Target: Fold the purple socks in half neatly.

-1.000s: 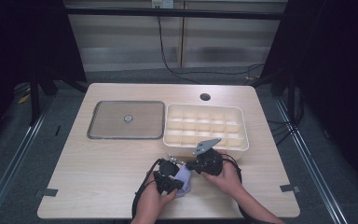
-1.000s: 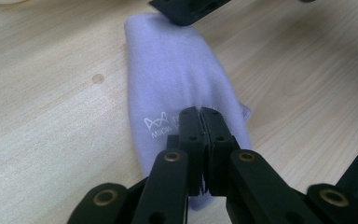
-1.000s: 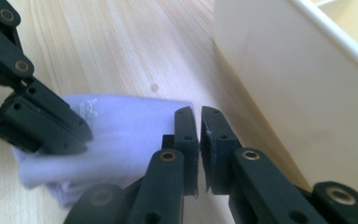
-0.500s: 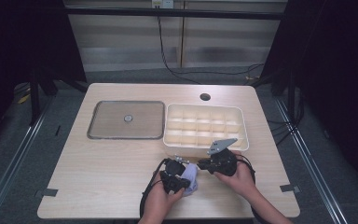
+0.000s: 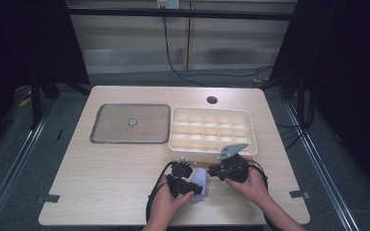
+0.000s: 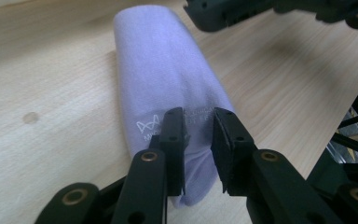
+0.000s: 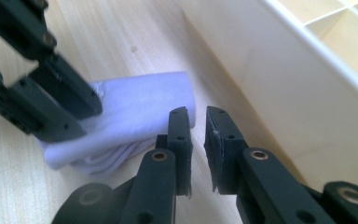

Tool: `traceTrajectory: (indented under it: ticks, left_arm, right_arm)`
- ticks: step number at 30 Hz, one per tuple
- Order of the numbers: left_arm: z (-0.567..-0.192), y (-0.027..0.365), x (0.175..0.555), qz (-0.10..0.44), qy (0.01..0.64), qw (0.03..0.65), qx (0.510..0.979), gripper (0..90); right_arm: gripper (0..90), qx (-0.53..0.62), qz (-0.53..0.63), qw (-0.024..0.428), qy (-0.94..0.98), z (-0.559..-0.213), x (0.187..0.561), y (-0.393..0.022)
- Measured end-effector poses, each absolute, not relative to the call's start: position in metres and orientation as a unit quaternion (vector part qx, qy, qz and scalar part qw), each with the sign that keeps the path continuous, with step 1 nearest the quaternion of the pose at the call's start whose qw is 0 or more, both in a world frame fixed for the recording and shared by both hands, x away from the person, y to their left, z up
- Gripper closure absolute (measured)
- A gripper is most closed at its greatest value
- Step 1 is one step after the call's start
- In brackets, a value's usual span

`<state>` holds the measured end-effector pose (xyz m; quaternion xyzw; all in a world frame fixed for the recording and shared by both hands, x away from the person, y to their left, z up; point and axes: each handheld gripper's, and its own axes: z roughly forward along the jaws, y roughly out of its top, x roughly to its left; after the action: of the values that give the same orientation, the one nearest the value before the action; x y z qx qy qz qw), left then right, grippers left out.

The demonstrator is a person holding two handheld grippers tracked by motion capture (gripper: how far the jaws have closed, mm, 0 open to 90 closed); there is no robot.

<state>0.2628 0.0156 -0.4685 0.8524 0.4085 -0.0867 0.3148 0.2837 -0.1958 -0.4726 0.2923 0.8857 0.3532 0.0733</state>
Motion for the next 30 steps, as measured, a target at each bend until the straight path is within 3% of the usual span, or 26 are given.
traceTrajectory:
  ticks: [13, 22, 30]
  left_arm:
    - [-0.448, 0.041, 0.275, -0.069, 0.404, 0.328, 0.851, 67.7]
    - [-0.464, 0.061, 0.286, -0.075, 0.408, 0.321, 0.851, 68.6]
    - [-0.471, 0.051, 0.285, -0.092, 0.396, 0.318, 0.857, 68.8]
  right_arm:
    - [79.4, 0.304, 0.349, 0.075, 0.883, -0.466, 0.276, -0.200]
    - [76.8, 0.326, 0.339, 0.074, 0.879, -0.465, 0.271, -0.210]
    - [74.9, 0.340, 0.338, 0.071, 0.875, -0.463, 0.270, -0.214]
